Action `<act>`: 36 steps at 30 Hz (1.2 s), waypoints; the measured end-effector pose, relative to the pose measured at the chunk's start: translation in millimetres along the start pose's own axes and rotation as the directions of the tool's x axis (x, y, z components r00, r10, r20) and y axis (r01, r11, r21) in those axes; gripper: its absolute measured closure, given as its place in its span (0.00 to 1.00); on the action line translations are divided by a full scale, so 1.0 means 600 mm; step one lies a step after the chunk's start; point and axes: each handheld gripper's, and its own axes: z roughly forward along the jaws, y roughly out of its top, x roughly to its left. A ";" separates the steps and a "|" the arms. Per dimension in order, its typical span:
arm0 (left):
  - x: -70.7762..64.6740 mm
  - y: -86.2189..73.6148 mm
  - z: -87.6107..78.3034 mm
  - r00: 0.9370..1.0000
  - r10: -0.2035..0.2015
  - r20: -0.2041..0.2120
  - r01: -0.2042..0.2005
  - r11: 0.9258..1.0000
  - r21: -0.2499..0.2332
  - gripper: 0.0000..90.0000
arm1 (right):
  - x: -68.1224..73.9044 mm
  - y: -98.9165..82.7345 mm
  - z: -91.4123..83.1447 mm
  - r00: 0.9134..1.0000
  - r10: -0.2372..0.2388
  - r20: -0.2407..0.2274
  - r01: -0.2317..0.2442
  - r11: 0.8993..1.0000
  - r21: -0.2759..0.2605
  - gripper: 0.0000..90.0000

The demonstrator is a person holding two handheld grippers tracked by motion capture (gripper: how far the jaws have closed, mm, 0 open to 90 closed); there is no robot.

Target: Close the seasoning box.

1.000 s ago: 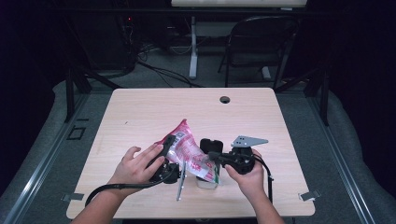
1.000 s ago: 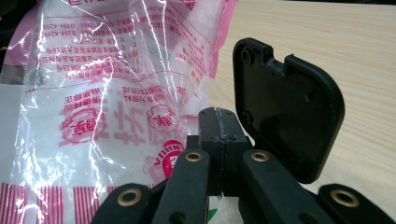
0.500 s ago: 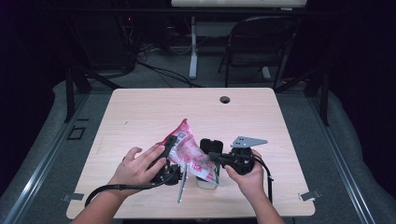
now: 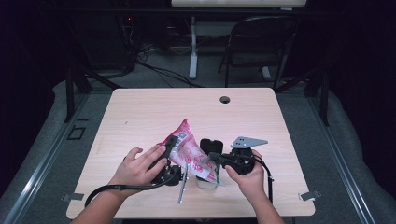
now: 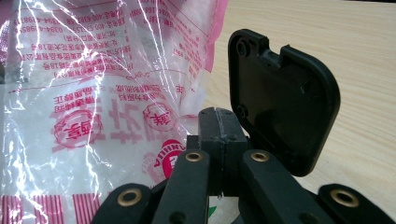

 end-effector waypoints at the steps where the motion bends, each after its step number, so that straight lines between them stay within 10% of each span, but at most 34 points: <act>1: 0.001 0.000 0.000 1.000 0.005 -0.002 -0.005 1.000 0.001 0.82 | 0.000 0.000 0.000 1.000 0.003 -0.001 -0.003 1.000 -0.003 1.00; 21: -0.002 -0.011 0.003 0.998 -0.058 0.025 0.058 0.998 0.000 0.82 | 0.003 0.004 -0.011 1.000 0.001 -0.003 -0.001 1.000 -0.015 1.00; 36: -0.026 -0.030 0.010 0.984 -0.163 0.069 0.161 0.986 0.029 0.82 | 0.006 0.010 -0.019 1.000 -0.007 -0.003 0.006 0.999 -0.031 1.00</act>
